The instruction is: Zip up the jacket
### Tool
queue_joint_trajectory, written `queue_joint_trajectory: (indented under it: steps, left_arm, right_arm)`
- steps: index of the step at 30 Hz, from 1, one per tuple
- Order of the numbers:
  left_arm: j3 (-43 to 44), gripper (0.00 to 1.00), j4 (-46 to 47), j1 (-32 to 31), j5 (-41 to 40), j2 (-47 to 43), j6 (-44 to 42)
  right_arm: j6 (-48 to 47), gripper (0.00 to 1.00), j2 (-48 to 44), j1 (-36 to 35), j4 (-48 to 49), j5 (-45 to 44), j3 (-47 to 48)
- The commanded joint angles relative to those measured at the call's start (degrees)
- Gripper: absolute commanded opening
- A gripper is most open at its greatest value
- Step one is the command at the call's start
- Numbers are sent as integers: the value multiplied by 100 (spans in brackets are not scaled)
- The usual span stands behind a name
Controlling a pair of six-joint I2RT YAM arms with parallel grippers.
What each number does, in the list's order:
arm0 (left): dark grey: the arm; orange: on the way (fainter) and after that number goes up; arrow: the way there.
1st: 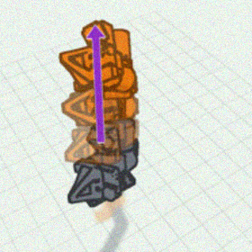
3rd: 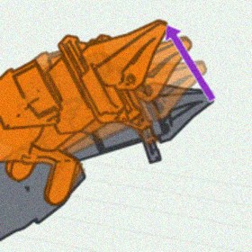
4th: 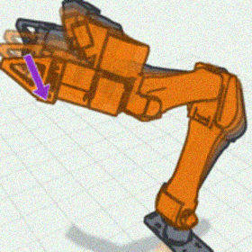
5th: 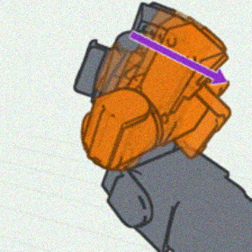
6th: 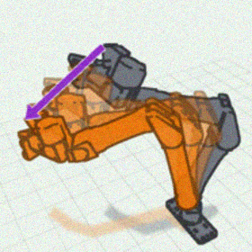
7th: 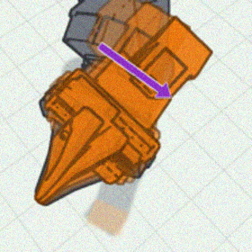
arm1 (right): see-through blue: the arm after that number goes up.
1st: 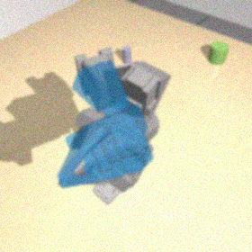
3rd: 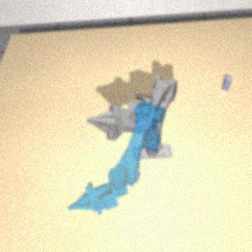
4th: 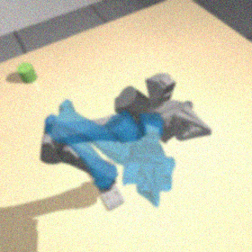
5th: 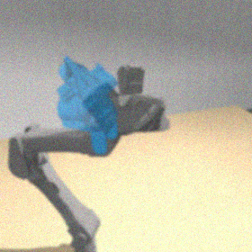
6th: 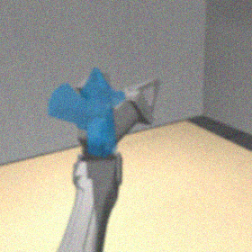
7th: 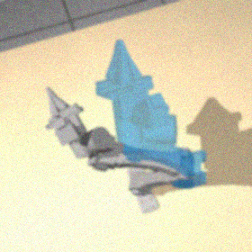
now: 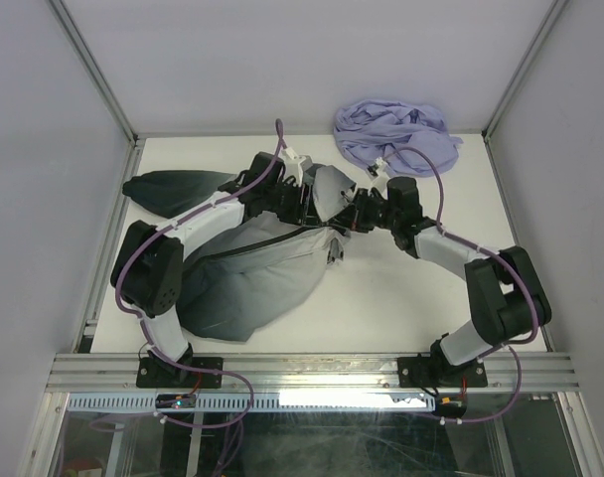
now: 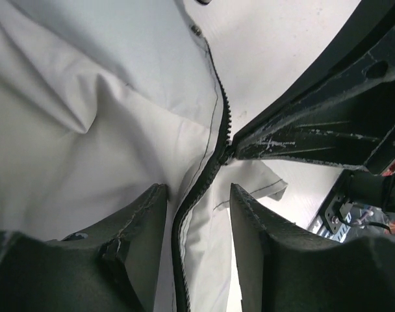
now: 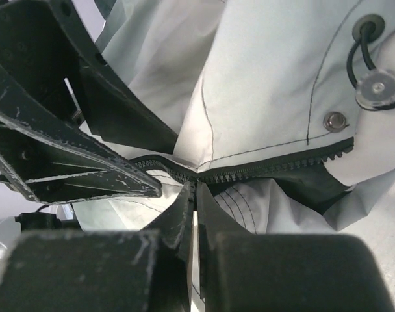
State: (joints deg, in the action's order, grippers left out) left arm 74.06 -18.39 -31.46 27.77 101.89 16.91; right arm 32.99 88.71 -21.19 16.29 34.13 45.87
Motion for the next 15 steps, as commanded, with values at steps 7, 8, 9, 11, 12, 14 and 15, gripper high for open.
queue_joint_trajectory:
  steps: [7,8,9,11,12,14,15]
  left_arm:
    - [522,33,-241,-70,707,80,-485]
    - [517,34,-284,-73,707,63,-526]
    - [505,34,-338,-78,681,37,-579]
    - [475,32,-405,-78,584,-15,-665]
    - [470,30,-430,-79,559,-27,-694]
    - [504,23,-482,-75,573,-26,-716]
    - [548,18,-519,-79,587,-16,-726]
  right_arm:
    - [-944,0,-599,-275,-823,-547,775]
    - [-1003,0,-612,-278,-894,-578,843]
    - [-1058,0,-626,-281,-956,-589,907]
    - [-1147,0,-648,-307,-1075,-621,1029]
    - [-1190,0,-660,-319,-1133,-638,1082]
    - [-1276,0,-690,-384,-1259,-711,1183]
    - [-1336,0,-704,-411,-1322,-771,1220]
